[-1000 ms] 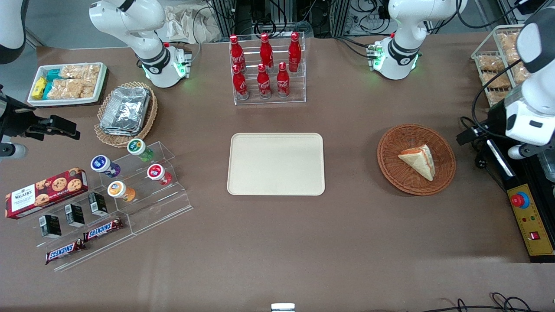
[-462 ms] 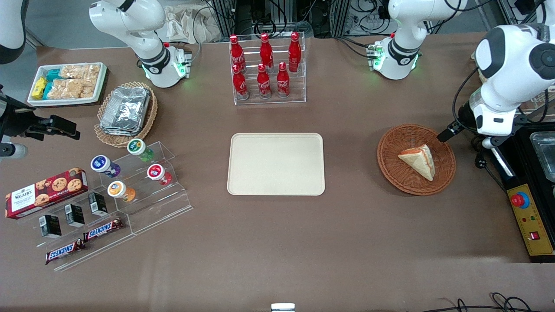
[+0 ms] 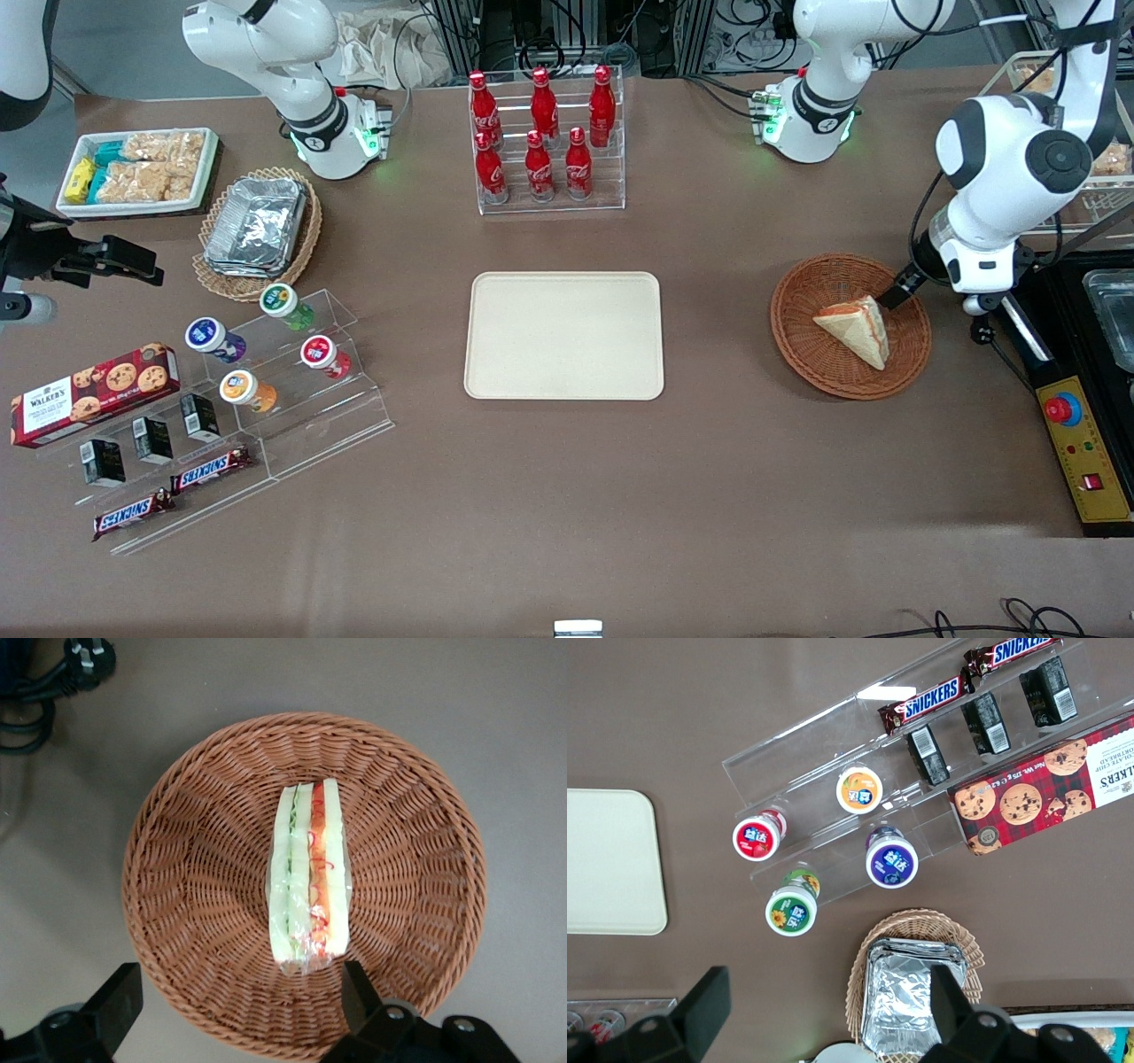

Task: Place sandwich from basket to tray
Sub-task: 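Lower the left gripper and close it on the sandwich, then lift the sandwich out of the basket with the left gripper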

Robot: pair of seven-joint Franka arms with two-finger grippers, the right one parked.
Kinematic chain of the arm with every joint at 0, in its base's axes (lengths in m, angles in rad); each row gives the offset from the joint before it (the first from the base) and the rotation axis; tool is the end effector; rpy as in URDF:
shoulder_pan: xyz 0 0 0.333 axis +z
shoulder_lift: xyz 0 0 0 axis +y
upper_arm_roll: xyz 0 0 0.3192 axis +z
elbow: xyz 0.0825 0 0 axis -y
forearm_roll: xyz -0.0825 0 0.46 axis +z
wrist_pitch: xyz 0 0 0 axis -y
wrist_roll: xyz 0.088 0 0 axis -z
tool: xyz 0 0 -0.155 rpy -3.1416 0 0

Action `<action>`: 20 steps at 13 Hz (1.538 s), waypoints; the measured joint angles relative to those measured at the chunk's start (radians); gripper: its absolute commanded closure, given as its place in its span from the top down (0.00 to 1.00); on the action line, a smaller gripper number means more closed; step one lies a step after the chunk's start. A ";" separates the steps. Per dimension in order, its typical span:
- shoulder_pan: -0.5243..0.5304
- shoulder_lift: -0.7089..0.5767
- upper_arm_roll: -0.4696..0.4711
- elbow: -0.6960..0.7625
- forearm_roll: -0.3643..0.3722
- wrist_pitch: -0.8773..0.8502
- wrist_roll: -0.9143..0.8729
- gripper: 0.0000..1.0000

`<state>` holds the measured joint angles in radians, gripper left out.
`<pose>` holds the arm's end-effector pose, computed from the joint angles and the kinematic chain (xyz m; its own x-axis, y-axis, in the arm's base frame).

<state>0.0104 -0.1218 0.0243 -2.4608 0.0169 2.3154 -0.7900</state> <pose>0.5152 0.0184 0.2425 0.6873 0.7263 -0.0101 0.7260 -0.6873 -0.0233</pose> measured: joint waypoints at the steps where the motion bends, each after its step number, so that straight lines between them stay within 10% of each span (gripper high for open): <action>1: -0.001 0.017 0.000 -0.004 0.000 0.023 -0.019 1.00; 9: -0.028 0.175 -0.005 -0.038 0.000 0.238 -0.113 0.99; 10: -0.026 0.199 -0.001 -0.055 -0.001 0.285 -0.113 0.75; 11: -0.025 0.220 0.001 -0.067 -0.001 0.317 -0.113 0.22; 12: -0.025 0.236 0.002 -0.070 -0.002 0.331 -0.113 0.00; 20: -0.031 0.147 -0.005 -0.027 0.005 0.207 -0.055 0.00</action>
<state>-0.0206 0.0257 0.0193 -2.4882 0.0221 2.5224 -0.8445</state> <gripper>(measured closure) 0.617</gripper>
